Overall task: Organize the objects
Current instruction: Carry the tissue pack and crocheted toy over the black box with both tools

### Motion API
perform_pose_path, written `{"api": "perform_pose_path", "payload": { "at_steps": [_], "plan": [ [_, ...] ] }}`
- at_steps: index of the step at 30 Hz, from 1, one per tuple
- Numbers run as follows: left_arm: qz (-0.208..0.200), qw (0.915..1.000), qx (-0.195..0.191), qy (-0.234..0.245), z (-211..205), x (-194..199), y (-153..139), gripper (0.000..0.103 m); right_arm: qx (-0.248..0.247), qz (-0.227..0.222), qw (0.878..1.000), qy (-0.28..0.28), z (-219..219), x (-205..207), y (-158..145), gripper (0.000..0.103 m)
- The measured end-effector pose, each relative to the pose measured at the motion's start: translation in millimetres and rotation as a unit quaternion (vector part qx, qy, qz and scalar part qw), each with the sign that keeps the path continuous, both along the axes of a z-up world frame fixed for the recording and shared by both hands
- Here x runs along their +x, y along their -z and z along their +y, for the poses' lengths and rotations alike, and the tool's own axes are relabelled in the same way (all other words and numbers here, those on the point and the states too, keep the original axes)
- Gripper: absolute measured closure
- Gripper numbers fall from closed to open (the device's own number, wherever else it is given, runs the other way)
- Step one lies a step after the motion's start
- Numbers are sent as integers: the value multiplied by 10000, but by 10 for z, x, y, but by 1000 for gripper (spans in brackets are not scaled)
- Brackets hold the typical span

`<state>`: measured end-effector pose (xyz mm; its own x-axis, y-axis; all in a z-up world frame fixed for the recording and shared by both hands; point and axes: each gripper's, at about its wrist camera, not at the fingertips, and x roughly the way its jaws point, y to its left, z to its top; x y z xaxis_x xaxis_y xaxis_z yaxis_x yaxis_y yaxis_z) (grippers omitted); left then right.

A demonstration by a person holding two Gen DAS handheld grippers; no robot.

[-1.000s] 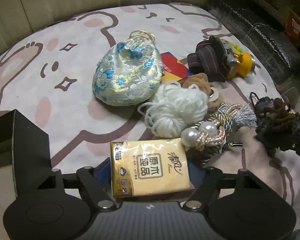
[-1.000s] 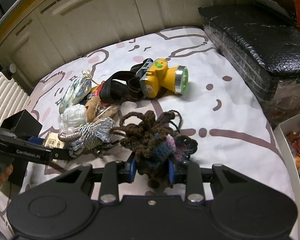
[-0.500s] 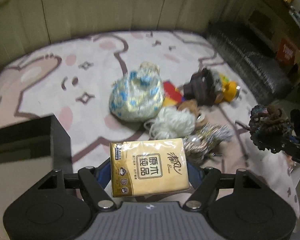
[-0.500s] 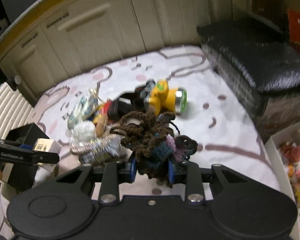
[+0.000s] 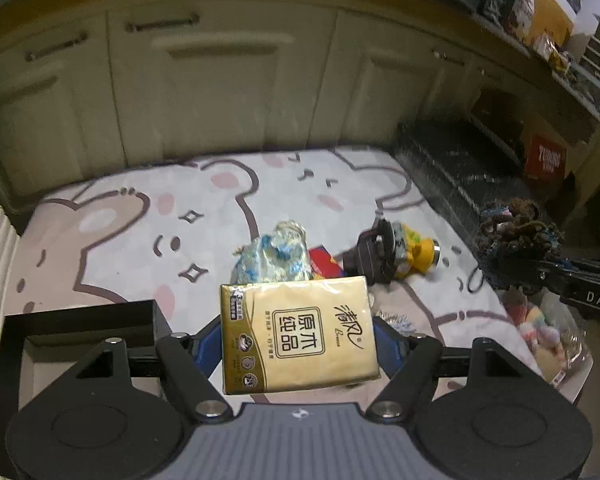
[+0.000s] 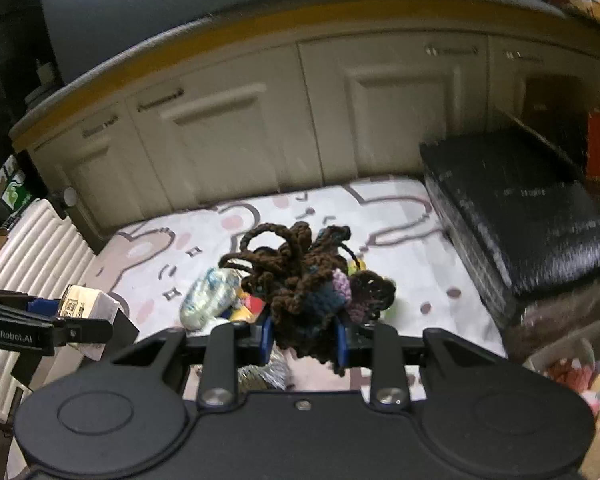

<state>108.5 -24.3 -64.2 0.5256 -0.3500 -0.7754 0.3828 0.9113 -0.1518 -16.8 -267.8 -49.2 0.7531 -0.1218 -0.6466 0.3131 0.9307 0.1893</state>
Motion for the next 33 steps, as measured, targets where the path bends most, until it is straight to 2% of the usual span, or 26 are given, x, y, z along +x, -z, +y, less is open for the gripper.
{"api": "perform_pose_path", "payload": {
  "at_steps": [13, 24, 33],
  "plan": [
    [-461, 9973, -74, -563, 377, -33, -438, 28, 11, -5, 9985, -541, 328, 338, -457, 72],
    [-733, 9922, 116, -1005, 889, -39, -724, 28, 151, -139, 9926, -1194, 940, 744, -866, 72],
    [-906, 9861, 200, -1381, 1387, -80, -869, 28, 350, 119, 9861, -1621, 1536, 1133, -852, 72]
  ]
}}
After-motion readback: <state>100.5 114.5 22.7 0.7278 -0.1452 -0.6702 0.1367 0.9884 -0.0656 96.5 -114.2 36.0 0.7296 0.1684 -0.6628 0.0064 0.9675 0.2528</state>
